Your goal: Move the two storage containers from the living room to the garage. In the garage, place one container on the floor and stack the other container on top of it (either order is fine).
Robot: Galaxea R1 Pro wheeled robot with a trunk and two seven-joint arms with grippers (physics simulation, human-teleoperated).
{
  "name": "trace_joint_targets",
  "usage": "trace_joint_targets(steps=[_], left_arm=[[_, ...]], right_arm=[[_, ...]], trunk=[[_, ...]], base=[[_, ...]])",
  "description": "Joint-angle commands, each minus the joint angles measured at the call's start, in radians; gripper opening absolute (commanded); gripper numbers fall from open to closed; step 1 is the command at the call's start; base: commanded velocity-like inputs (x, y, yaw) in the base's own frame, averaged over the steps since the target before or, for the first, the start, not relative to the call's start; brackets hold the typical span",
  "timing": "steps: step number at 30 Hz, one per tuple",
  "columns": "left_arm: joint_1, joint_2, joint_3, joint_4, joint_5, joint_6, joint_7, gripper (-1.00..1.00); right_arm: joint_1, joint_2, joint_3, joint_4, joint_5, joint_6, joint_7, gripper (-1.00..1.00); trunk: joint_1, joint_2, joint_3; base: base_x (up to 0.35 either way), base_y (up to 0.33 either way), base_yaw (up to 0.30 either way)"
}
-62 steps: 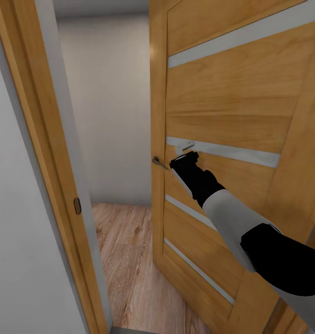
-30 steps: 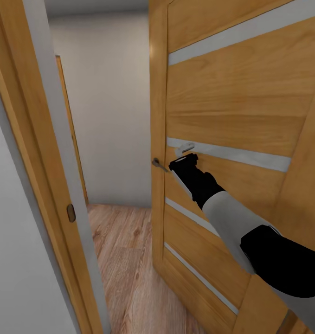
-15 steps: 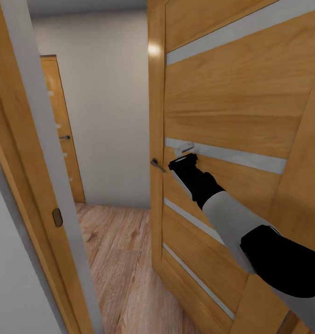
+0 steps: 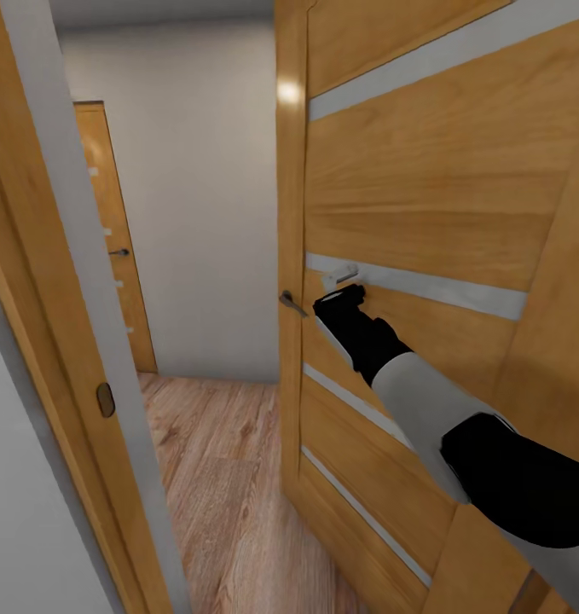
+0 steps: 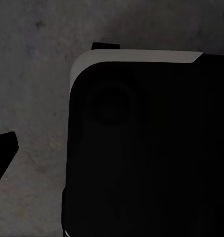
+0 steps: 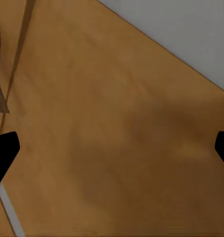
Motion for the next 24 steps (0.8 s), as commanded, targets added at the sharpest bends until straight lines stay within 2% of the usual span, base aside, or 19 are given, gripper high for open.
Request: trace_joint_targets(steps=[1, 5, 9, 24], left_arm=[[0.0, 0.0, 0.0, -0.001, 0.009, -0.002, 0.0, 1.0], [0.0, 0.0, 0.0, -0.001, 0.009, -0.003, 0.0, 1.0], [0.0, 0.0, 0.0, -0.001, 0.009, -0.002, 0.0, 1.0], [0.0, 0.0, 0.001, -0.001, 0.011, -0.002, 0.004, 1.0]], right_arm=[[-0.001, 0.0, 0.003, 0.041, 0.003, 0.002, -0.016, 1.0], [-0.004, 0.0, 0.005, 0.141, 0.003, -0.068, -0.022, 1.0], [-0.011, 0.0, 0.006, 0.208, 0.002, -0.1, -0.023, 1.0], [-0.03, 0.0, 0.004, 0.212, 0.009, -0.101, -0.046, 1.0]], trunk=[[0.0, 0.0, -0.001], [0.0, 0.0, -0.001], [0.0, 0.0, -0.001], [0.0, 0.0, -0.001]], base=[[0.0, 0.0, 0.0], [0.0, 0.0, 0.0], [0.0, 0.0, 0.0], [0.0, 0.0, 0.0]])
